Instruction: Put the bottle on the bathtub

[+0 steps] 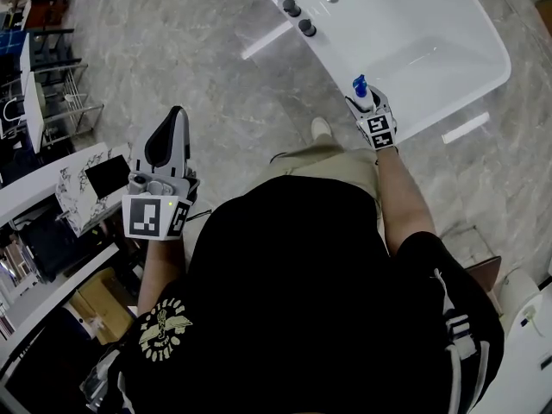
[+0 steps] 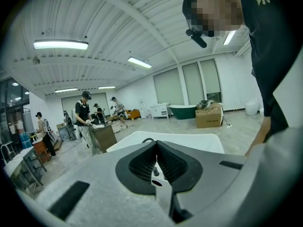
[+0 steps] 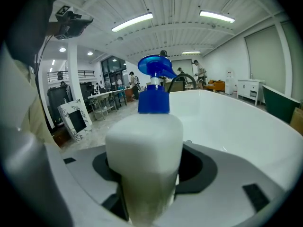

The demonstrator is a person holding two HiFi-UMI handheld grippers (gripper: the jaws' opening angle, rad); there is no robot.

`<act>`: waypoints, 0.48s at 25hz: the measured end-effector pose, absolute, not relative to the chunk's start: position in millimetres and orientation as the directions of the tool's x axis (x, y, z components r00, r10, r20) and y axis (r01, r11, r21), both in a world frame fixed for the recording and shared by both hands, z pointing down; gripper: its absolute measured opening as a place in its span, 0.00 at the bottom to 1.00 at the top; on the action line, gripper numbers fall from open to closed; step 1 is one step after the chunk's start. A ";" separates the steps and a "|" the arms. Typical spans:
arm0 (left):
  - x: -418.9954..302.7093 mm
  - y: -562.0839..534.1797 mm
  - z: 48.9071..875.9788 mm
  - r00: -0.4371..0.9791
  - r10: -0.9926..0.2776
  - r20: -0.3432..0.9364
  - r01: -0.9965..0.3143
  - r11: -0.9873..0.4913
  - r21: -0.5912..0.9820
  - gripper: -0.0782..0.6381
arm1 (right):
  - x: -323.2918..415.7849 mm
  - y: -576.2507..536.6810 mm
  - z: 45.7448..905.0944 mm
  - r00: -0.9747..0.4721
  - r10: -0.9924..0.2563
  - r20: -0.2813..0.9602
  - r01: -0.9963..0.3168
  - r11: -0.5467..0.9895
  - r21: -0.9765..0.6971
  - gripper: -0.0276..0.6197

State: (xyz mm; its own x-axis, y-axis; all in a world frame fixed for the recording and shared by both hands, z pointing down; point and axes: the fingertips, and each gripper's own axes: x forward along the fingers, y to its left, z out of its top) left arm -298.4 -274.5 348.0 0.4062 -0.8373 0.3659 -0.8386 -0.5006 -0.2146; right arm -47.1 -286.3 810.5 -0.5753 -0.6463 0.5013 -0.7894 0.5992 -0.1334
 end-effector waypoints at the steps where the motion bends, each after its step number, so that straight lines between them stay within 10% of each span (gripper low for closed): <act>1: -297.7 -273.7 348.6 0.405 -0.838 0.366 -0.840 -0.499 -0.213 0.12 | -46.2 -284.0 810.5 -0.576 -0.644 0.504 -0.787 0.604 -0.127 0.46; 12: -291.9 -265.1 348.2 0.408 -0.843 0.351 -0.844 -0.494 -0.208 0.12 | -31.0 -244.2 818.2 -0.568 -0.589 0.576 -0.777 0.614 -0.139 0.46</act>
State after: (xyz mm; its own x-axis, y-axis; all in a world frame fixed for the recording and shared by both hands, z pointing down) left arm -291.9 -265.1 348.2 0.4076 -0.8432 0.3506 -0.8440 -0.4945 -0.2079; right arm -31.0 -244.2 818.2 -0.5675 -0.5885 0.5758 -0.7772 0.6137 -0.1388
